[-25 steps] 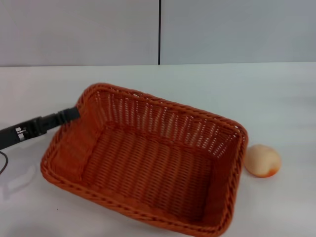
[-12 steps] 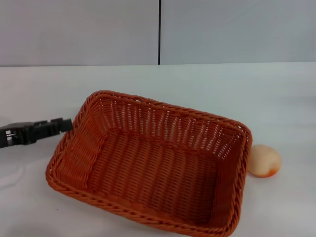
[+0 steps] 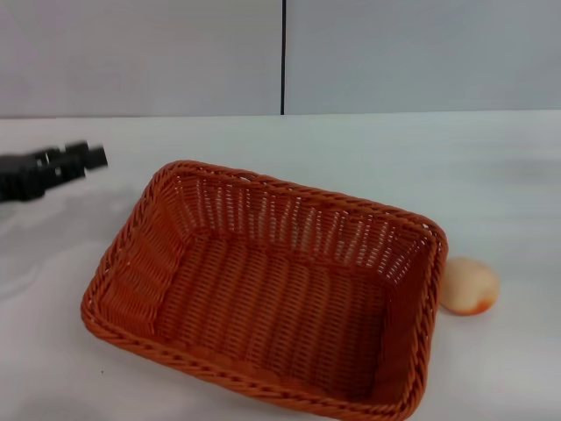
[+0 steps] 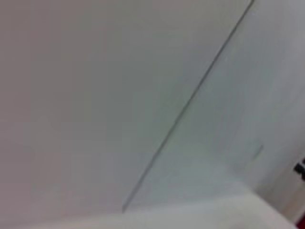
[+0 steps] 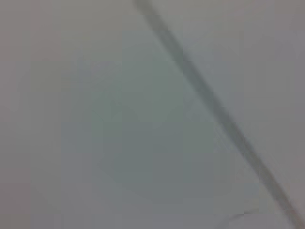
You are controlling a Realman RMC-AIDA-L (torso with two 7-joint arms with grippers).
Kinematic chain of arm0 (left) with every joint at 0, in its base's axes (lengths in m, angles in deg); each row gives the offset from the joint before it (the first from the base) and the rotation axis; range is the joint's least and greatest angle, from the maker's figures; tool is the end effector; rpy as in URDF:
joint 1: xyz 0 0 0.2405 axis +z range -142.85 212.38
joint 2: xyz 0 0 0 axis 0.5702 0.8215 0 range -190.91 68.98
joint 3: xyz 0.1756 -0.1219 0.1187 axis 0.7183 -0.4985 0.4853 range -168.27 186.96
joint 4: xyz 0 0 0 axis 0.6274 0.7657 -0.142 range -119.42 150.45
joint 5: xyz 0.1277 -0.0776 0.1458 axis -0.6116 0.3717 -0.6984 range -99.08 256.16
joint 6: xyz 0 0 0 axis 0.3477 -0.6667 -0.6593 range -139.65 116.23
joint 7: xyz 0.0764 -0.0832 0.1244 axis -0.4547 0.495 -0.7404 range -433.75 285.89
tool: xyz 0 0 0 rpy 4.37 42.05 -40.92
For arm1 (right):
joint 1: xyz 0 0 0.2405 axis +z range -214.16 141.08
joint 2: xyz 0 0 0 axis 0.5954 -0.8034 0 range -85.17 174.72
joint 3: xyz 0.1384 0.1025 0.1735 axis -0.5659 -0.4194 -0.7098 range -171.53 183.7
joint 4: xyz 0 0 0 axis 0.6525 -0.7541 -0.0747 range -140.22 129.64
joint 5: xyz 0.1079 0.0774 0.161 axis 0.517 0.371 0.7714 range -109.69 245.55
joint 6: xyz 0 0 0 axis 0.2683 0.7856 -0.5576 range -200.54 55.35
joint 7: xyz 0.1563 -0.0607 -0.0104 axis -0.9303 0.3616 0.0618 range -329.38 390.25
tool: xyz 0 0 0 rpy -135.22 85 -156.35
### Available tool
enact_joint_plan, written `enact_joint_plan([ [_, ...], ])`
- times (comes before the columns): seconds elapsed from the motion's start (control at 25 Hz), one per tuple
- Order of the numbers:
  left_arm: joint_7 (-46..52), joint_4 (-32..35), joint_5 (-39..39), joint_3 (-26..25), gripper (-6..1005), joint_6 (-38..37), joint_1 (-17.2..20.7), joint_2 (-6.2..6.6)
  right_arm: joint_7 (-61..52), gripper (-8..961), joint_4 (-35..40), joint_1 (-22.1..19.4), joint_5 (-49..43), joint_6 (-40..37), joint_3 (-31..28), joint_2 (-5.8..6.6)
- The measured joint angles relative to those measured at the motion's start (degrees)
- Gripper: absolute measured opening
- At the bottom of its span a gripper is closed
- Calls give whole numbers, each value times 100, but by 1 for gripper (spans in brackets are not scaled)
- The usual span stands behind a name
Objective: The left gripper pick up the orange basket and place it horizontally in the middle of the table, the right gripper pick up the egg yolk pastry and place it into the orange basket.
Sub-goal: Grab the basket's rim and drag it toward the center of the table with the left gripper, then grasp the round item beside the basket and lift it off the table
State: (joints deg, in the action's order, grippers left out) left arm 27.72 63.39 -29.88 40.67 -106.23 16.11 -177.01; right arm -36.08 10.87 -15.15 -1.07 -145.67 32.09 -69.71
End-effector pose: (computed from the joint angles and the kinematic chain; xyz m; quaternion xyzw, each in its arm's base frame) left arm -0.2961 0.3034 0.0682 -0.8376 -0.4031 -0.3106 0.1986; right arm 0.3524 0.3426 0.0872 -0.6320 0.3862 0.4640 0.4859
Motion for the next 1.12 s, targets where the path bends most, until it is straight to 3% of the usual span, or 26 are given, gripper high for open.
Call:
enact_joint_plan([
  [0.08, -356, 1, 244, -147, 451, -3, -17, -105, -645, 731, 243, 27, -485, -280, 333, 183],
  [0.12, -688, -27, 531, -158, 451, -4, -20, -165, -1323, 731, 515, 132, -1147, -658, 552, 382],
  [0.16, -688, -27, 531, -158, 451, -4, -20, -165, -1323, 731, 515, 132, -1147, -658, 552, 382],
  [0.32, -1030, -281, 761, -121, 451, -2, -123, -181, -2499, 730, 1076, 519, -2740, -1957, 629, 693],
  [0.48, -1175, -533, 758, -126, 450, 45, -277, -178, -2866, 730, 1443, 997, -3788, -3574, 665, 855],
  [0.52, -1230, -628, 748, -125, 450, 52, -322, -181, -2898, 730, 1489, 1208, -4037, -4370, 678, 903],
  [0.68, -1345, -779, 751, -122, 450, 58, -364, -182, -2970, 730, 1593, 1376, -4095, -5118, 886, 928],
  [0.88, -1393, -842, 735, -119, 449, 99, -397, -181, -3227, 731, 1843, 1482, -4629, -5146, 1402, 932],
  [1.12, -1405, -849, 732, -113, 449, 158, -404, -184, -3393, 730, 2212, 1496, -6309, -4949, 765, 969],
])
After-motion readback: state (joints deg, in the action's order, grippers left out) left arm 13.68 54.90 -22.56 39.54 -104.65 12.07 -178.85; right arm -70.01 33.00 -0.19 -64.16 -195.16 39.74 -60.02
